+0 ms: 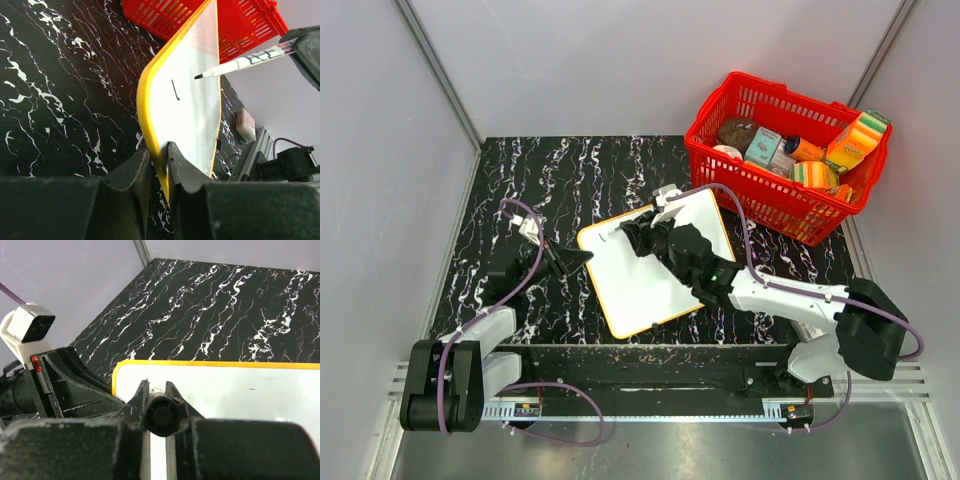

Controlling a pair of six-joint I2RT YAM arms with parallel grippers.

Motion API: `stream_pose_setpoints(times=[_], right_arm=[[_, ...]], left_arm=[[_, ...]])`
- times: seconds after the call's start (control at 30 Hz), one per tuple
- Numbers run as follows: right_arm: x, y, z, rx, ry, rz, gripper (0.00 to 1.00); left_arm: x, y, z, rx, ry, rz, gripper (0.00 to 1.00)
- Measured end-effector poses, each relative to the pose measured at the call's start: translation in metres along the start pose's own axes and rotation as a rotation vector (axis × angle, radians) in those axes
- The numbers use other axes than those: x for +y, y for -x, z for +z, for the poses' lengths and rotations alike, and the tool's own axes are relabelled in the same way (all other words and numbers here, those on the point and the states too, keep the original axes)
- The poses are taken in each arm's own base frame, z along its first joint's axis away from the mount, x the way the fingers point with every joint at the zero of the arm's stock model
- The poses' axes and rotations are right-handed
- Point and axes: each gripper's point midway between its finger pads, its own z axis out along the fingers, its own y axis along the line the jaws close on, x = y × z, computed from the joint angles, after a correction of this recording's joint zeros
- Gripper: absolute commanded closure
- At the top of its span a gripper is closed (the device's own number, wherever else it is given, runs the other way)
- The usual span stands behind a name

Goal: Write a sentence on the whiteboard

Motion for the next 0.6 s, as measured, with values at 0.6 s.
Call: stream_pose_setpoints(times=[0.6], right_arm=[[0.003,-0.001,0.014,0.002,-0.012,-0.012,1.00]], left_arm=[[0.000,0.000,0.000,-0.001,-0.003,0.003,1.00]])
